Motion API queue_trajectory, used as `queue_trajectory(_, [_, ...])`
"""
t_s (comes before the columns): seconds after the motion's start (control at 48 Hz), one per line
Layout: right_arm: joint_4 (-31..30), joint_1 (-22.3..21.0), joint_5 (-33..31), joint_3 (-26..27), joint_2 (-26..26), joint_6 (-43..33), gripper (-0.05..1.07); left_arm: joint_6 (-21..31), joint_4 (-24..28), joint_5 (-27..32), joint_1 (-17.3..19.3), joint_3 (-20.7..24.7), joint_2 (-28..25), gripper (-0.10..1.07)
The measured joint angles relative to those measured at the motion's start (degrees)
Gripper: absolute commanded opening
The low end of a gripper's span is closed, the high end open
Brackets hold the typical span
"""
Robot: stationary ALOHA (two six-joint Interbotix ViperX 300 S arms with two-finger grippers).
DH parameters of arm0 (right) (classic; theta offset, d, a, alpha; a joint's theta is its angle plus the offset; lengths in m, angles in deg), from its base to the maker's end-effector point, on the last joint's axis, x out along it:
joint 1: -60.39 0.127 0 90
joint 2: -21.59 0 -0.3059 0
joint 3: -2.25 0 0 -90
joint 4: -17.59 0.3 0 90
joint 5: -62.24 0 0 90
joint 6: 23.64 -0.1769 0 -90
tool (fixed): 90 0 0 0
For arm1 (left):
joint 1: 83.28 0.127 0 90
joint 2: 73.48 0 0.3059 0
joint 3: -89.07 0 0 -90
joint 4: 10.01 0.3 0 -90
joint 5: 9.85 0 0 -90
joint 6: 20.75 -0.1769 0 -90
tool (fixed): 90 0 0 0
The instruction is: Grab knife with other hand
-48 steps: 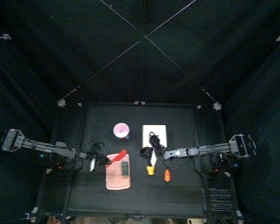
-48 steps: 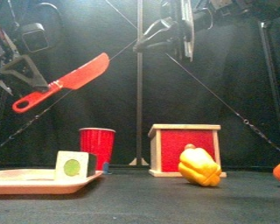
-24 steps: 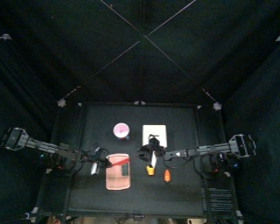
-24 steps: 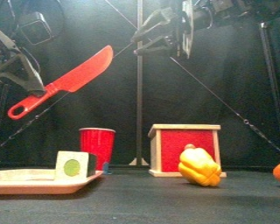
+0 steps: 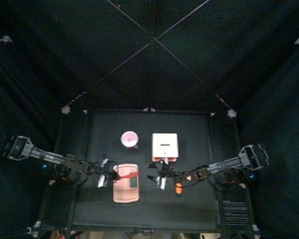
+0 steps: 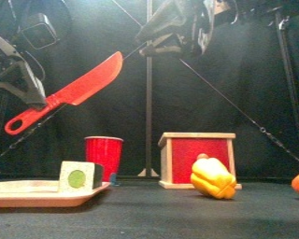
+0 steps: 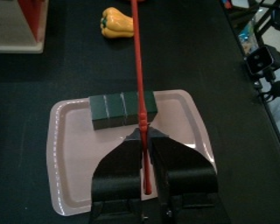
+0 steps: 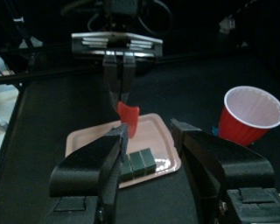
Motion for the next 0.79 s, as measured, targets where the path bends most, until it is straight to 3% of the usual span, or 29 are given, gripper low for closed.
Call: queue_trajectory(0.792, [8.9, 0.4, -1.8, 3.3, -3.3, -0.6, 0.81, 0.0, 1.8, -1.2, -0.2, 2.7, -4.4, 0.38])
